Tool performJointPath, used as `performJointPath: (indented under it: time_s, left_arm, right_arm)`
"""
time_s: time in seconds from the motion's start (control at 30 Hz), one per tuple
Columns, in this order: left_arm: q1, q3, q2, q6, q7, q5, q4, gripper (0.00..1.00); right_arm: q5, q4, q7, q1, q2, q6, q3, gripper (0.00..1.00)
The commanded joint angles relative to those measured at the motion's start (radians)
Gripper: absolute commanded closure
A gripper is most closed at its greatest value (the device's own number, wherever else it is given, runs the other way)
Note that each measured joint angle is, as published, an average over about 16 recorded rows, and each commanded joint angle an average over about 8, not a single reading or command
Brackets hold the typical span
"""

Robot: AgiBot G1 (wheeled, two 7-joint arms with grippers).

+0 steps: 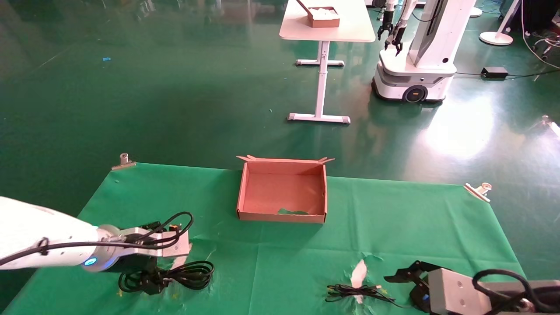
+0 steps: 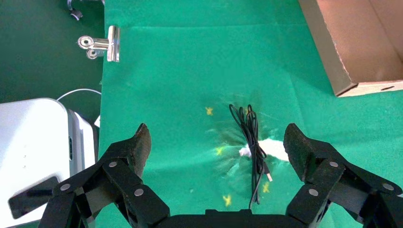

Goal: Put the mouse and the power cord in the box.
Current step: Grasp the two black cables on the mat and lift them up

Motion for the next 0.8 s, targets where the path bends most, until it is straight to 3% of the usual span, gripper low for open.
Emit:
performJointPath:
  time_s: [0.03,0.47,0.6,0.8]
  left_arm:
    - [-0.011,0.013,0.020,-0.013,0.004,0.036,0.024,0.00]
    - [-0.023,0.037,0.066,-0.042,0.024,0.083,0.105,0.00]
    - [-0.022,0.042,0.069,-0.042,0.019,0.095,0.103,0.00]
    - [-0.022,0.042,0.069,-0.041,0.015,0.097,0.099,0.00]
  right_arm:
    - [0.002,0.000,-0.002,-0.004,0.004,0.003,0.002,0.00]
    - [-0.078,-0.002,0.034,0.034,-0.017,0.000,-0.029,0.00]
    - [-0.174,-0.005,0.063,0.078,-0.057,0.006,-0.064,0.00]
    - [-0.410,-0.034,0.130,0.172,-0.178,0.019,-0.157,0.00]
